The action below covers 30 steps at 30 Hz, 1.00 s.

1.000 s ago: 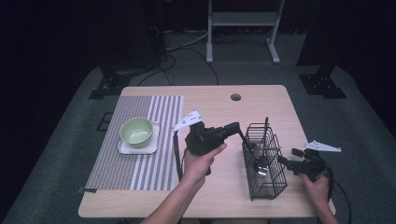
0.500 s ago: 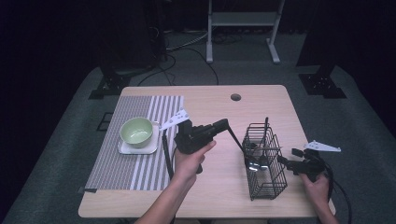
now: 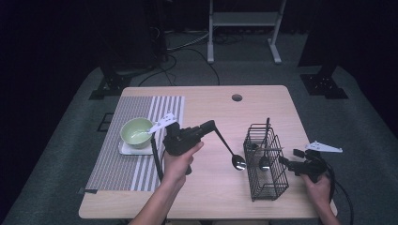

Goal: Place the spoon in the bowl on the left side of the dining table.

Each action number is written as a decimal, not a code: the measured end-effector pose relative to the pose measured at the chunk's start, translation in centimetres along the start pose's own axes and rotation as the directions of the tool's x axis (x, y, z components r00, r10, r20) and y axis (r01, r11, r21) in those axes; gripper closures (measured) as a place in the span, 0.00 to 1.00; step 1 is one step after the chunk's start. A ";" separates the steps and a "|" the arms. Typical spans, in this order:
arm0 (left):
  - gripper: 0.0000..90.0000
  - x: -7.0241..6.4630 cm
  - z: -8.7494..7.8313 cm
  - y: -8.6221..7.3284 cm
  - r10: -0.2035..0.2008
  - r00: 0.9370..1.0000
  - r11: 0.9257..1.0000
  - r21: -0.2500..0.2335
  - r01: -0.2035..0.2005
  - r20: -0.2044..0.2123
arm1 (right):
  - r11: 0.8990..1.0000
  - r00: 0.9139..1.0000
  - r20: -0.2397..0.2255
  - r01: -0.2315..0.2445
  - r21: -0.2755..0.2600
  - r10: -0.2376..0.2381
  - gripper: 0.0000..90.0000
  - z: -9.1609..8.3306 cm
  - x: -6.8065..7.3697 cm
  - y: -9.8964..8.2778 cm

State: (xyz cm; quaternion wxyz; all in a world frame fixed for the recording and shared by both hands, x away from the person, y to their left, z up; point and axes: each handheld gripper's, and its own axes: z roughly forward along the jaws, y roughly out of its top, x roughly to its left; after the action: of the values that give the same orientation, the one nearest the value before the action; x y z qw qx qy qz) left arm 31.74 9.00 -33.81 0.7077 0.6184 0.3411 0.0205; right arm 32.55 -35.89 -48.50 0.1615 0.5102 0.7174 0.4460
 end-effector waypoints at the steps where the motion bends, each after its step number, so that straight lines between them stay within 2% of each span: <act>1: 0.99 0.3 -0.2 -0.2 -0.009 1.000 1.000 -0.005 0.009 -0.005 | 1.000 1.000 0.001 0.001 0.001 -0.001 0.18 0.0 0.0 0.0; 6: 0.99 1.4 -1.1 -0.9 -0.028 0.999 1.000 -0.002 0.028 -0.028 | 1.000 1.000 0.004 0.005 0.002 -0.005 0.18 0.0 0.1 0.0; 13: 0.99 3.1 -2.2 -1.5 -0.061 0.997 0.998 -0.024 0.060 -0.056 | 1.000 1.000 0.007 0.003 0.005 -0.003 0.18 0.0 0.1 0.0; 20: 0.99 3.9 -2.9 -1.8 -0.065 0.995 0.998 -0.031 0.063 -0.071 | 1.000 1.000 0.011 0.004 0.006 -0.004 0.18 0.1 0.1 0.0; 26: 0.99 4.6 -3.6 -1.6 -0.063 0.993 0.997 -0.042 0.059 -0.100 | 1.000 1.000 0.012 0.005 0.007 -0.005 0.18 0.1 0.1 0.0; 30: 0.99 5.3 -3.9 -1.6 -0.085 0.992 0.996 -0.046 0.081 -0.096 | 1.000 1.000 0.013 0.004 0.007 -0.004 0.18 0.1 0.1 0.0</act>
State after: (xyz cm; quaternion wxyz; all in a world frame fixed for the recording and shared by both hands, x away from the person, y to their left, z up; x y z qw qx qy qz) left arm 33.19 14.35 -37.62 0.7032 0.5869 0.4003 0.0285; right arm 32.57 -35.79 -48.50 0.1653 0.5123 0.7189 0.4398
